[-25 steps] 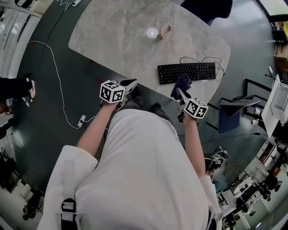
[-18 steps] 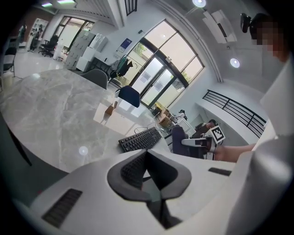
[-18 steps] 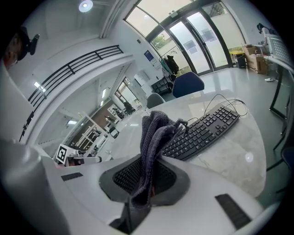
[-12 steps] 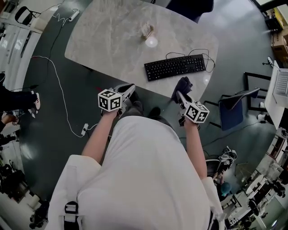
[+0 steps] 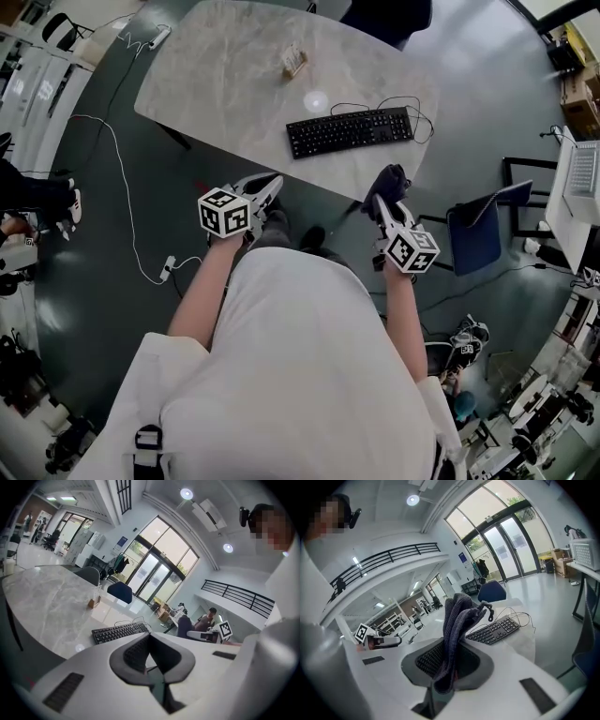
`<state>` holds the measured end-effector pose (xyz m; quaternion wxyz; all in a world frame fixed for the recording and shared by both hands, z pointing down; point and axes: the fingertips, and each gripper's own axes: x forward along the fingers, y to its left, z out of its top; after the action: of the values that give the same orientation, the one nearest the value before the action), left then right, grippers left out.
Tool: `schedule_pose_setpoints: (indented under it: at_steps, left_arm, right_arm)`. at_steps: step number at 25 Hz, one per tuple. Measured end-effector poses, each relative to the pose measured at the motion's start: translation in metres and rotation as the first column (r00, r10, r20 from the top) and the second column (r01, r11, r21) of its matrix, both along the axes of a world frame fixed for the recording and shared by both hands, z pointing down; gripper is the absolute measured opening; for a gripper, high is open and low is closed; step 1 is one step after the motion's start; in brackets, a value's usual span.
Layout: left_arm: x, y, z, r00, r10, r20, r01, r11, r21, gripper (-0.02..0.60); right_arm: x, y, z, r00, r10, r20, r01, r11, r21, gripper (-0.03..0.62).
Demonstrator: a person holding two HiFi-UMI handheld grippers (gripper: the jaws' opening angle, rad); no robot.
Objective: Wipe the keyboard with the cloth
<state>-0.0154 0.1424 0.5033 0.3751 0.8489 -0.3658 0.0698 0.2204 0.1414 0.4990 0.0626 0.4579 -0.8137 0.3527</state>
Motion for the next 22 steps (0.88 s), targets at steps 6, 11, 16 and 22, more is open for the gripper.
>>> schedule_pose_setpoints:
  at_steps: [6, 11, 16, 22]
  left_arm:
    - [0.005, 0.018, -0.019, 1.000, -0.016, -0.006, 0.016, 0.999, 0.050, 0.006]
    - [-0.011, 0.028, -0.034, 0.998, 0.031, 0.048, -0.035, 0.996, 0.077, 0.006]
    - [-0.026, 0.020, -0.039, 0.994, 0.073, 0.083, -0.081, 0.992, 0.096, 0.006]
    - [-0.042, 0.008, -0.048, 0.993, 0.089, 0.081, -0.098, 0.988, 0.121, 0.006]
  right_arm:
    - [0.010, 0.013, -0.010, 1.000, -0.005, -0.020, 0.006, 0.999, 0.045, 0.060]
    - [0.005, 0.019, -0.036, 0.999, 0.027, -0.036, -0.022, 0.993, 0.115, 0.060]
    - [0.011, 0.015, -0.052, 0.991, 0.131, 0.000, -0.130, 0.981, 0.143, 0.060]
    - [-0.002, 0.011, -0.067, 0.988, 0.153, -0.006, -0.149, 0.972, 0.181, 0.060]
